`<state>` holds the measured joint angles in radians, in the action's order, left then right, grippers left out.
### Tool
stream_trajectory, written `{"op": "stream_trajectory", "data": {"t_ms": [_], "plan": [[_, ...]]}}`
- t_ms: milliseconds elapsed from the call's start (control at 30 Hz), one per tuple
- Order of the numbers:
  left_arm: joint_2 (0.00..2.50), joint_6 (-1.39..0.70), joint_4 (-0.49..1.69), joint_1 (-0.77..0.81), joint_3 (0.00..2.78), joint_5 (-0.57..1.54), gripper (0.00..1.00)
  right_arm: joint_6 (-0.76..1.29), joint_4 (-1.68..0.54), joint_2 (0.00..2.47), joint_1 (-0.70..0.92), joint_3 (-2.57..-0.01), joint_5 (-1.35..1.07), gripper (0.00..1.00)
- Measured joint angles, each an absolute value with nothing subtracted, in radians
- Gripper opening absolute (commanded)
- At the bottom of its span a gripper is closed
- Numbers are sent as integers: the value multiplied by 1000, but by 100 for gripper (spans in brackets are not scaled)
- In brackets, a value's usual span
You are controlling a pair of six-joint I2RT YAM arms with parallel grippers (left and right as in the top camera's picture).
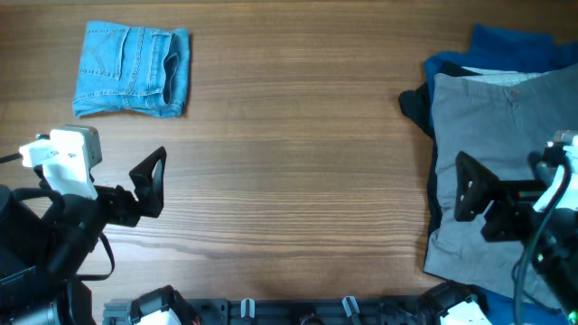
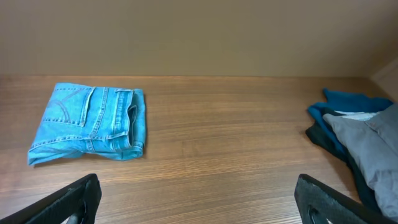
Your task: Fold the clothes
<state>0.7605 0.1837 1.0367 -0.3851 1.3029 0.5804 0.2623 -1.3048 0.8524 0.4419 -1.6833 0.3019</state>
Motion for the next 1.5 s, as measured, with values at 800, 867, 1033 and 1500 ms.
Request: {"op": "stream_trajectory", "data": {"t_ms": [800, 867, 1033, 1500], "plan": [[761, 184, 1040, -385, 1305, 573, 100, 34, 45, 20, 60, -9, -134, 100], [761, 184, 1041, -385, 1305, 573, 100, 34, 35, 19, 60, -6, -134, 100], [761, 184, 1041, -385, 1305, 573, 100, 34, 8, 19, 60, -6, -134, 100], [737, 186, 1041, -359, 1305, 538, 100, 37, 8, 19, 56, -6, -134, 100]]}}
